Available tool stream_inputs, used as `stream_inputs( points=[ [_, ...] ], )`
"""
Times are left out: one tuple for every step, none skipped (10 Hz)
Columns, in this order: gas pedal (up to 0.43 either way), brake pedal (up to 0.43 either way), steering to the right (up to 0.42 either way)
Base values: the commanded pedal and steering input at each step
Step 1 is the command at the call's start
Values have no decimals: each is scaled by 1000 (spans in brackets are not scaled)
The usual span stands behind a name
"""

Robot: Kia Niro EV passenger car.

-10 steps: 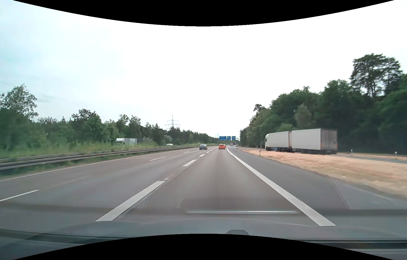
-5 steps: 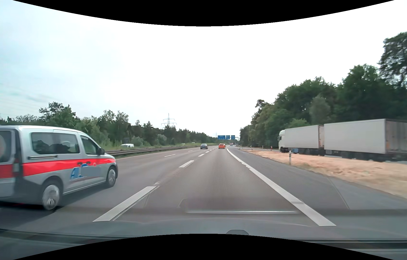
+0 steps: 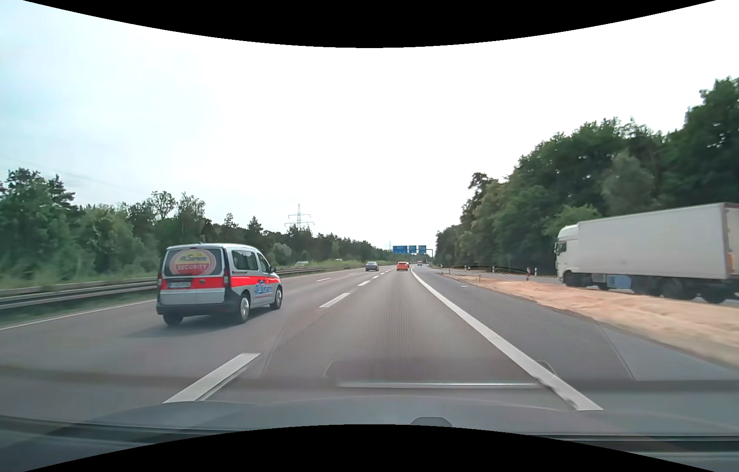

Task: Follow the waypoints while adhering to traffic rules and regulations

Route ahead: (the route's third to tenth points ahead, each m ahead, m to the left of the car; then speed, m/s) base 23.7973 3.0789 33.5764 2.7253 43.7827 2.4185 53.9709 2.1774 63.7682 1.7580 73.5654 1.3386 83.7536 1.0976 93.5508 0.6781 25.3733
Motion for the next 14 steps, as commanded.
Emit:
stream_inputs(
  points=[
    [98, 0, -1],
    [98, 0, -1],
    [98, 0, -1],
    [110, 0, -1],
    [110, 0, -1],
    [110, 0, -2],
    [110, 0, -2],
    [110, 0, -1],
    [110, 0, -1],
    [110, 0, -1],
    [110, 0, -1],
    [110, 0, -1],
    [110, 0, 0],
    [110, 0, 0]
  ],
)
